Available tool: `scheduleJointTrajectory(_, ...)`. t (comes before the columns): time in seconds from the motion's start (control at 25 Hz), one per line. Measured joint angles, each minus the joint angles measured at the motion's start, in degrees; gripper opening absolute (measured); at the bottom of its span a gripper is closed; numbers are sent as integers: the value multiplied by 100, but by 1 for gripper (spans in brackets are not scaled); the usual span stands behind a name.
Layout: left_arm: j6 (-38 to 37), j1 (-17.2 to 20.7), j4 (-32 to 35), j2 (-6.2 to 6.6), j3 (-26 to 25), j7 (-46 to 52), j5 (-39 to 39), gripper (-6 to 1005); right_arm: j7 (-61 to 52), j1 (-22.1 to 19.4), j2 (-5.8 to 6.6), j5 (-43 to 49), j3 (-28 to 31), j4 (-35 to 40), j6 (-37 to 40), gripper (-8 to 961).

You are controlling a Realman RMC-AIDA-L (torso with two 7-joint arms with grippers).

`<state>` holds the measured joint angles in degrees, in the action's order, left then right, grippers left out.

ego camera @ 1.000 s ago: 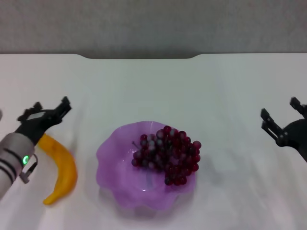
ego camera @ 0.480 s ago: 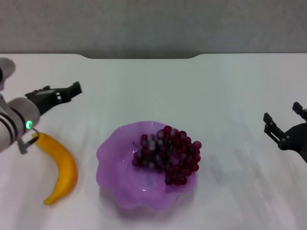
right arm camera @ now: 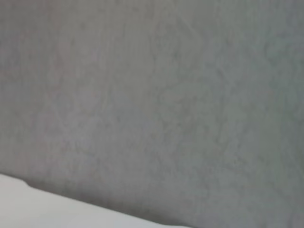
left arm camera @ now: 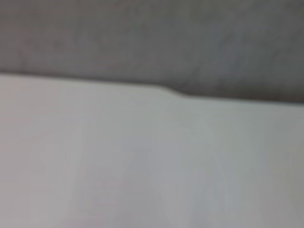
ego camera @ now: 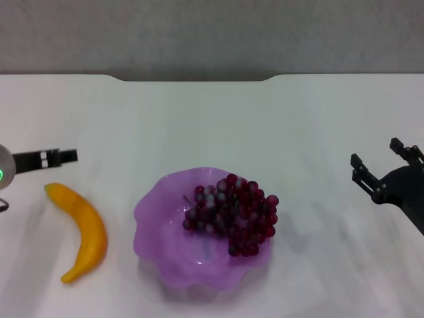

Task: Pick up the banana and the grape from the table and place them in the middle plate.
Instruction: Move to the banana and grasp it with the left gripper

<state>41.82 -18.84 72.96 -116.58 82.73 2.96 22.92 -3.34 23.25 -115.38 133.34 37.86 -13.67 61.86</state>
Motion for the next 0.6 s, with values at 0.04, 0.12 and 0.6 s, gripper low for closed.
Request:
scheduleJointTrajectory(0.04,145,-55,-34,-3,-28,29,-69,891,0,8,5,-3,8,4,-51,823)
scheduleJointTrajectory(0.12,463,-232,-74,-11,-26,151,-242,892,0,1,16,-23,69,28,-77,822)
scheduleJointTrajectory(0.6,1611,-777,-1,-34,408,1441,-1253,892,0,-5,-1,-39,109,54,-94,819)
